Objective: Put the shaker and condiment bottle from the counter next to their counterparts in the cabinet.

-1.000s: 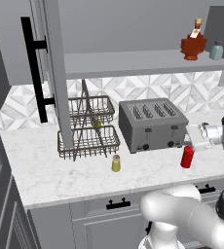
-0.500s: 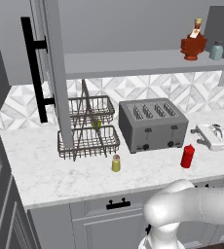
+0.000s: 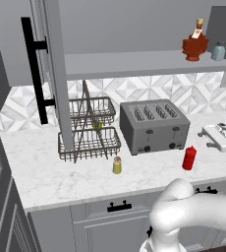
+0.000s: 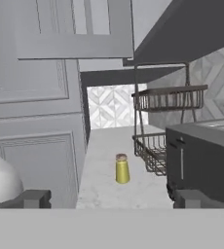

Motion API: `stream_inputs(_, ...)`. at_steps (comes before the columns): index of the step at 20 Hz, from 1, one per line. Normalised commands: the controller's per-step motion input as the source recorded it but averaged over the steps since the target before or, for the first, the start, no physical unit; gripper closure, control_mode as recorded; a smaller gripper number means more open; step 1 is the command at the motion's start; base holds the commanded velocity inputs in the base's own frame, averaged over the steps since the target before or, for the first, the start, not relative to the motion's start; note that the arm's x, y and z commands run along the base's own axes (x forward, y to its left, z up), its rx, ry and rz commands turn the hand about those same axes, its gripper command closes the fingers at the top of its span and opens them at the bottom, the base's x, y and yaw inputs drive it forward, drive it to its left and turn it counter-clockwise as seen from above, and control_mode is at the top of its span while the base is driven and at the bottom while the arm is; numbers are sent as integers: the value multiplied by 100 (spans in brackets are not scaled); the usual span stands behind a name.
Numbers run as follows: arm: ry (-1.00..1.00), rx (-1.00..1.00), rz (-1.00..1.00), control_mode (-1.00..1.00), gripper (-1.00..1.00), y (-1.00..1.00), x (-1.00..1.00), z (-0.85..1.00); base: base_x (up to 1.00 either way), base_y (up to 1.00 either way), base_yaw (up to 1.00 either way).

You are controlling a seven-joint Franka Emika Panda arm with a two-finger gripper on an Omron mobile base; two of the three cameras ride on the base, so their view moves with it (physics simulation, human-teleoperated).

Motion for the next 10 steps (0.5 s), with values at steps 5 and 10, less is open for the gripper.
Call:
stream_inputs(5,0,-18,3,-100,-100,-26,0,-43,0,0,0)
stream_inputs(10,-1,0,2,-100,-100,2,0,-83,0,0,0)
